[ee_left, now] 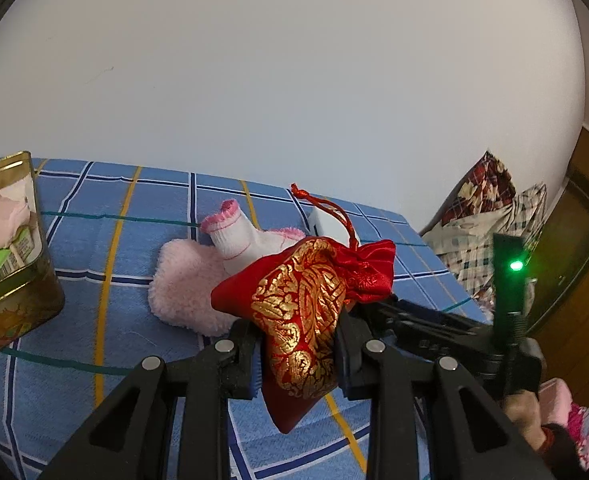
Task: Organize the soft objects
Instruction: 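Grasp the purple scrunchie with the right tool while the left tool lifts the pouch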
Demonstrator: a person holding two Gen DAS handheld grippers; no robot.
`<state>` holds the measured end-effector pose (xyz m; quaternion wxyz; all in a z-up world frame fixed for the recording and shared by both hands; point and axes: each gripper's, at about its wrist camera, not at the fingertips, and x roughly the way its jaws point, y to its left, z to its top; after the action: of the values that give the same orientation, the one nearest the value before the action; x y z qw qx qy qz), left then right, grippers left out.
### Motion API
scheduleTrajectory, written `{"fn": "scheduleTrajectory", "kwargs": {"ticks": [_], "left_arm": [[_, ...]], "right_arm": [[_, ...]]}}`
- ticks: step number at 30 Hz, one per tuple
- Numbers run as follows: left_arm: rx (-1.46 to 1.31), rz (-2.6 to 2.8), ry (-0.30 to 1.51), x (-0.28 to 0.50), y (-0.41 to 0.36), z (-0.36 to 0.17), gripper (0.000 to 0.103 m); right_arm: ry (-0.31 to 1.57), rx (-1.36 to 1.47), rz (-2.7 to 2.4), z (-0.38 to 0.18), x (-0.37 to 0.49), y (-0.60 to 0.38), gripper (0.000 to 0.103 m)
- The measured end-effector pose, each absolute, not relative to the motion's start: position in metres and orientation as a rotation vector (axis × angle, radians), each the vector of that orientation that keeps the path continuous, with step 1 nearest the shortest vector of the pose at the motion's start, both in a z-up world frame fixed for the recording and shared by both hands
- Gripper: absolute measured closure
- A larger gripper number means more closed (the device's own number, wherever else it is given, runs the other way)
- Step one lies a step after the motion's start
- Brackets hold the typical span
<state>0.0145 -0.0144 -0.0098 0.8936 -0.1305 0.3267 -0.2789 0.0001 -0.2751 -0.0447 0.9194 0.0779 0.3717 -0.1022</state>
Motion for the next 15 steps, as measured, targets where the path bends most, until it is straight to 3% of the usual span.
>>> {"fn": "scheduleTrajectory", "kwargs": {"ticks": [4,8,15], "left_arm": [[-0.313,-0.592,0.688,0.017,-0.005,-0.009,0.073],[-0.321,-0.580,0.682,0.017,-0.001,-0.006,0.073],[-0.316,-0.562,0.666,0.016,0.003,-0.003,0.073]], "right_arm": [[0.790,0.160,-0.212,-0.050,0.006,-0.275,0.061],[0.781,0.192,-0.209,-0.051,0.003,-0.281,0.070],[0.625,0.234,-0.226,-0.034,-0.030,-0.285,0.071]]}}
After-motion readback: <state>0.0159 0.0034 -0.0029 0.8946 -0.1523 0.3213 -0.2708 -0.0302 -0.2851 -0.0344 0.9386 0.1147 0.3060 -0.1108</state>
